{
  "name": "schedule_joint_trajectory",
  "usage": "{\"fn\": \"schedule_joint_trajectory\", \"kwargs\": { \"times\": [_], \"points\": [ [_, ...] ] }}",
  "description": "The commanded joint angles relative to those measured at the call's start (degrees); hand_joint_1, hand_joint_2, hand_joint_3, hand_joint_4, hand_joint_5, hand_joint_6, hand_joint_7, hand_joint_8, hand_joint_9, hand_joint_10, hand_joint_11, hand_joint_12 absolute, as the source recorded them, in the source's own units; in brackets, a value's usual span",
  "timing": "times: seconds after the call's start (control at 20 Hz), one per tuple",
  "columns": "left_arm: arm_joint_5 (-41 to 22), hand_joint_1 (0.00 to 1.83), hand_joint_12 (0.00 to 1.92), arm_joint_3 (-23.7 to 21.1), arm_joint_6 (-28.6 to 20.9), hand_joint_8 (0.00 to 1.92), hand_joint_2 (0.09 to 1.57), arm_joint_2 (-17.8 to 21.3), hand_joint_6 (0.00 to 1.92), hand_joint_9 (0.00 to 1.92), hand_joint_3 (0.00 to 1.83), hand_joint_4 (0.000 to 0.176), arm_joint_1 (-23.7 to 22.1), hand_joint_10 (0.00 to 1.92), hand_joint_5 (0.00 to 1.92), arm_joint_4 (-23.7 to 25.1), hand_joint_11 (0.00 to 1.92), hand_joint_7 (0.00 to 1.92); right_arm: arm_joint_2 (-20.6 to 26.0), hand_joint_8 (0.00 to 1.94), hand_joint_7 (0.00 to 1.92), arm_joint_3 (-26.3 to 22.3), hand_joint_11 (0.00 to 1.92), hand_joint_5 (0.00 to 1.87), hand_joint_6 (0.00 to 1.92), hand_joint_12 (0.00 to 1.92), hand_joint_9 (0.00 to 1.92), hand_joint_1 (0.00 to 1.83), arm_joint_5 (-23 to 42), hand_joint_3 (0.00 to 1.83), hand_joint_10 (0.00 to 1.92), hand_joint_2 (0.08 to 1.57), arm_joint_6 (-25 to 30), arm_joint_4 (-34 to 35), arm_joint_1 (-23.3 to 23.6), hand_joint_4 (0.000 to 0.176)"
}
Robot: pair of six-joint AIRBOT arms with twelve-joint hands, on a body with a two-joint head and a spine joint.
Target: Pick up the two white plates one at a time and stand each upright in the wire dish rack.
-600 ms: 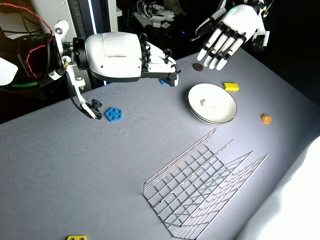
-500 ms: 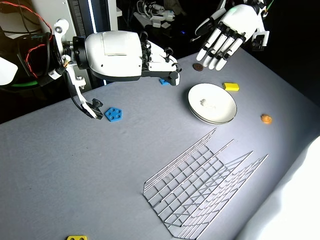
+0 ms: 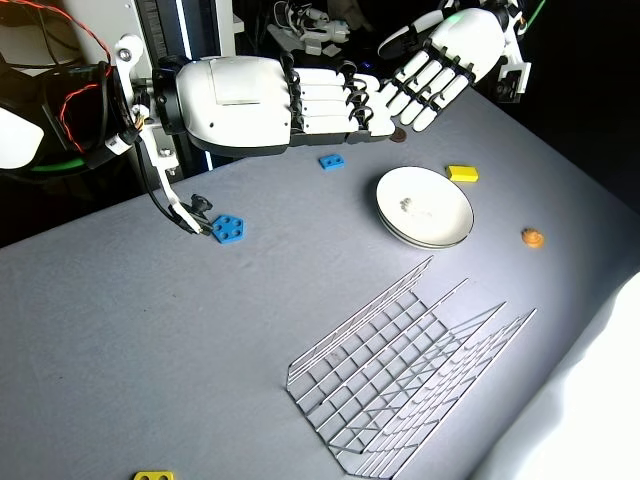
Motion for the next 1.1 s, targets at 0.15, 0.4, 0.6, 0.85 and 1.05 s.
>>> {"fn": "schedule_joint_trajectory", "kwargs": {
  "times": [0.15, 0.4, 0.6, 0.85, 1.05],
  "points": [
    [-2.84, 0.0, 0.0, 0.49, -0.45, 0.0, 1.09, 0.04, 0.0, 0.0, 0.0, 0.0, -0.18, 0.0, 0.0, -0.56, 0.0, 0.0, 0.05, 0.0, 0.0, 0.1, 0.0, 0.0, 0.0, 0.0, 0.0, 0.57, 9.24, 0.0, 0.0, 1.08, 0.3, 1.71, 0.17, 0.0],
    [0.06, 0.0, 0.0, 0.55, 2.22, 0.0, 1.09, -0.3, 0.0, 0.0, 0.0, 0.0, 0.88, 0.0, 0.0, 2.0, 0.0, 0.0, -0.95, 0.0, 0.0, 1.0, 0.0, 0.0, 0.0, 0.0, 0.0, 0.84, 13.71, 0.0, 0.0, 0.96, 0.87, 2.4, -1.94, 0.0],
    [1.02, 0.0, 0.0, 0.9, 6.82, 0.0, 1.09, -1.46, 0.0, 0.0, 0.0, 0.0, 6.71, 0.0, 0.0, -0.01, 0.0, 0.0, -3.05, 0.0, 0.0, 2.81, 0.0, 0.0, 0.0, 0.27, 0.0, 0.95, 14.89, 0.0, 0.0, 0.86, 2.46, 4.39, -2.0, 0.0],
    [2.05, 0.0, 0.0, 3.81, 9.07, 0.0, 1.09, -4.16, 0.0, 0.0, 0.0, 0.0, 10.98, 0.0, 0.0, -1.25, 0.0, 0.0, -3.34, 0.0, 0.0, 2.94, 0.0, 0.01, 0.0, 0.48, 0.0, 1.02, 14.87, 0.0, 0.0, 0.87, 2.89, 4.43, -1.98, 0.0],
    [2.7, 0.0, 0.0, 7.7, 9.1, 0.0, 1.08, -6.92, 0.0, 0.0, 0.0, 0.0, 11.75, 0.0, 0.0, -1.69, 0.0, 0.0, -4.14, 0.0, 0.0, 3.5, 0.0, 0.01, 0.0, 0.52, 0.0, 1.06, 14.93, 0.0, 0.0, 0.88, 3.3, 4.43, -1.47, 0.0]
  ]
}}
